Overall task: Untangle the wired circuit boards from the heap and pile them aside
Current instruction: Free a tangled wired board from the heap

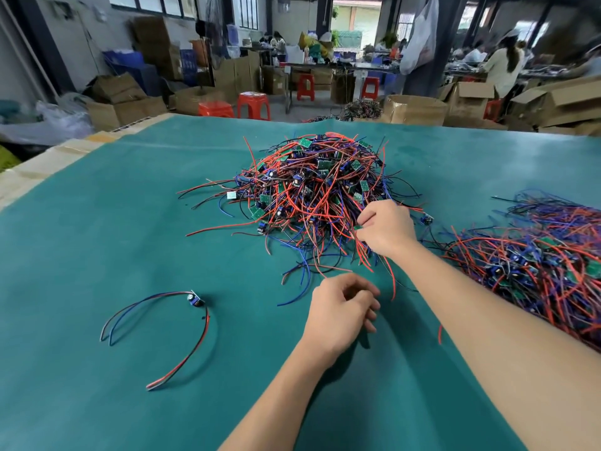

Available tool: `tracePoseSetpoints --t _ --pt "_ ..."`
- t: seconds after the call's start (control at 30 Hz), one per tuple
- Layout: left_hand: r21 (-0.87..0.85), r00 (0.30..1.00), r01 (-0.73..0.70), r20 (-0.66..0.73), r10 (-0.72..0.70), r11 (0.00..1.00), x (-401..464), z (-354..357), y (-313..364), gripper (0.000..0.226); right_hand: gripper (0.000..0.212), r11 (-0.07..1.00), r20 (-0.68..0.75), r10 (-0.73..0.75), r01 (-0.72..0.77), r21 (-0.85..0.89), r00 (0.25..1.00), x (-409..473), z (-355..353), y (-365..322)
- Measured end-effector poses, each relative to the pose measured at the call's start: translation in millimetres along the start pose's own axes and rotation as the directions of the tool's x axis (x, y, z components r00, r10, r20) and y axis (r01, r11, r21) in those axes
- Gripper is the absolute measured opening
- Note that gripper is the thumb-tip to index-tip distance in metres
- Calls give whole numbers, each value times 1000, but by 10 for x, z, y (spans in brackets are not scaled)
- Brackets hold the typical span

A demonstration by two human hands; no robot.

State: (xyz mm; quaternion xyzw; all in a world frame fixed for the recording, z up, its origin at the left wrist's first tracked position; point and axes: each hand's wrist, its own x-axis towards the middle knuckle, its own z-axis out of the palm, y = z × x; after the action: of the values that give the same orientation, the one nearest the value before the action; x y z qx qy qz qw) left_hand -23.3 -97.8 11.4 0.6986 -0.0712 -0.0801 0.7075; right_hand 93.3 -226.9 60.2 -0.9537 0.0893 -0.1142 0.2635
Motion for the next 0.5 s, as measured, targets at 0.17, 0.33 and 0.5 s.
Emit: tracePoseSetpoints --t 0.17,0.33,0.5 --pt "-28 1000 10 -12 -11 1000 15 -6 12 23 25 999 78 -6 2 51 997 -96 -204 97" --pt "-57 1000 10 -16 -11 998 17 -9 12 18 10 842 53 103 -115 527 993 -370 -502 307" --pt "-140 999 31 20 -28 990 12 -28 31 14 25 56 271 -122 -266 962 955 -833 -836 454"
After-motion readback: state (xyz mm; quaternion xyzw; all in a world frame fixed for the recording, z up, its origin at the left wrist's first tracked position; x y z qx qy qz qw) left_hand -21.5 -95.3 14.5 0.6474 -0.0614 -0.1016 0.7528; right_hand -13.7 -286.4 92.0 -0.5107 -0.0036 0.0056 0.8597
